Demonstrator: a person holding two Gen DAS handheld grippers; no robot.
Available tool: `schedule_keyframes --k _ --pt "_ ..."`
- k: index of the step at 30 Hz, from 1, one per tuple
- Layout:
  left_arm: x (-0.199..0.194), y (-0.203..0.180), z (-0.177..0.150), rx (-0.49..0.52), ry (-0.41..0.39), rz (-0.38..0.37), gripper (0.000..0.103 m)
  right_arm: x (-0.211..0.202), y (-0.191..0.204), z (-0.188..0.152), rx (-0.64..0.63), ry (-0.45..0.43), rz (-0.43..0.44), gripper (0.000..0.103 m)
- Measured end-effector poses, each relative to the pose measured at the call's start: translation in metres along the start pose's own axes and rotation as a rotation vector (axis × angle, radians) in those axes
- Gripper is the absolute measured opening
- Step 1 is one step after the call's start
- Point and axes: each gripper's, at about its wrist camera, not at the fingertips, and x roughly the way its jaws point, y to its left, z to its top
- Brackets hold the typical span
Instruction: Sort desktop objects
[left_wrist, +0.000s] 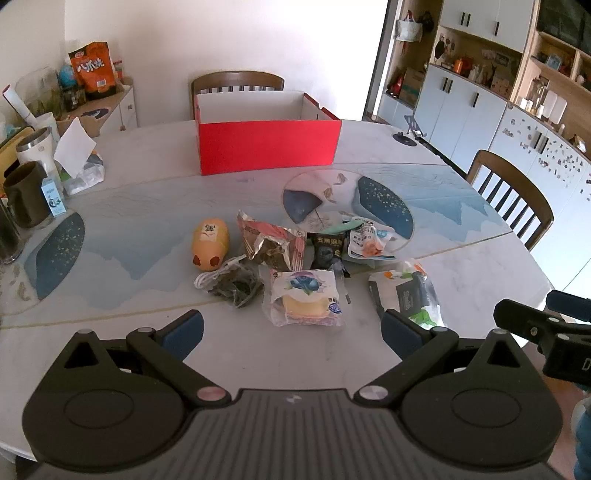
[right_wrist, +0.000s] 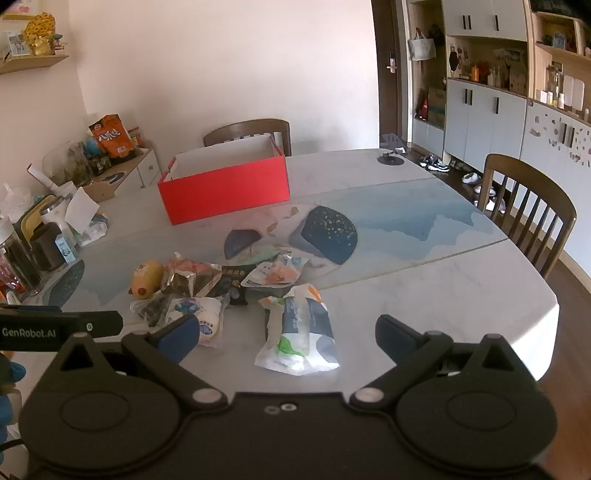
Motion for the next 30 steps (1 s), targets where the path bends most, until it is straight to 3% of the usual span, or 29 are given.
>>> schedule_keyframes --k 30 --pt "-0.0086 -0.0039 0.0050 0.036 -0.056 -0.005 0.103 -0.0044 0.0005 0.0008 0.000 -0.030 -0.017 0.102"
